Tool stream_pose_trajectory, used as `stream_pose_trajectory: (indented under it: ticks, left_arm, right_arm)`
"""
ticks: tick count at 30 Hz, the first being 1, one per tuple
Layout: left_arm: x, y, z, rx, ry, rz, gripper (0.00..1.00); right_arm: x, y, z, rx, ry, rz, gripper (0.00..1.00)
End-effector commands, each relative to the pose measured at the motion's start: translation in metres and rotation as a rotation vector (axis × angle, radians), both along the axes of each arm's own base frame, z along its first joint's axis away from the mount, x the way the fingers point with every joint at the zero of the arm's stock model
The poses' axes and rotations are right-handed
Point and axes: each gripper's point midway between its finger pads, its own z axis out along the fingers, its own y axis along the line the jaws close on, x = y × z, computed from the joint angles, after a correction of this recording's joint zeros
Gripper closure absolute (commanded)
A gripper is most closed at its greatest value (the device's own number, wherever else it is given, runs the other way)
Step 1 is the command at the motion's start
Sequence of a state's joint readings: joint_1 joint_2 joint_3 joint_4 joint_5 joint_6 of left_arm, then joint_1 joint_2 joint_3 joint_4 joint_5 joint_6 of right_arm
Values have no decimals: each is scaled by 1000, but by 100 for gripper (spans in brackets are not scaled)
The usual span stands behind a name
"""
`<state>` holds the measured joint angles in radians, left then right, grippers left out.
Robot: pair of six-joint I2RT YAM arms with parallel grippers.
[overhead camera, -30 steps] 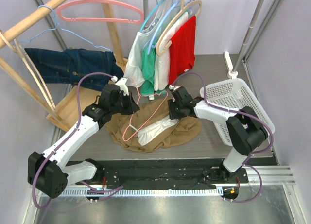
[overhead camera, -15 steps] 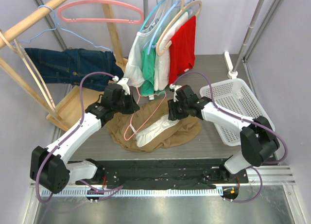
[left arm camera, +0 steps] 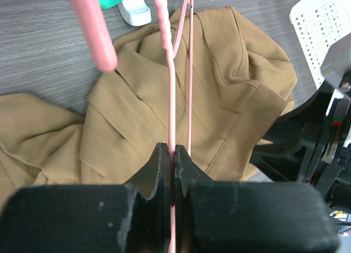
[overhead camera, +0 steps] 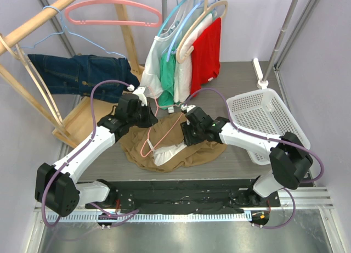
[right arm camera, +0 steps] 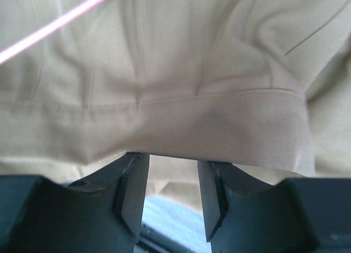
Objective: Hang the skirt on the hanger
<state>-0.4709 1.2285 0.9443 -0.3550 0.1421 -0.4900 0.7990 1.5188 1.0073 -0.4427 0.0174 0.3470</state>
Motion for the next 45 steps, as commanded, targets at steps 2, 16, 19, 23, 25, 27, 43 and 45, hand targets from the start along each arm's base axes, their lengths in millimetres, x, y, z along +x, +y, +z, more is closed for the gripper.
stream_pose_trajectory:
  ticks: [2,16,19,23,25,27,43,45]
  left_arm:
    - [15,-3,24,-29,-86,8,100]
    - [14,-2,21,-21,-76,14,100]
    - [14,-2,21,-21,-78,13,100]
    - [14,-2,21,-22,-75,14,100]
    - [13,-1,20,-21,-74,16,100]
    - [13,-1,21,-24,-76,17,100]
    - [11,2,21,-17,-81,27,100]
    - [10,3,20,-16,-78,25,100]
  right_arm:
    - [37,-9,5,-32,-159,-180,55]
    - [29,-46,-3,-188,-130,-299,55]
    - [31,-44,-3,-176,-134,-311,55]
    - [31,-43,-4,-164,-129,-326,55]
    - [31,-44,-3,-151,-138,-332,56]
    - [34,-43,3,-127,-161,-341,55]
    - [34,-20,14,4,-141,-334,55]
    - [32,-18,11,7,-128,-336,56]
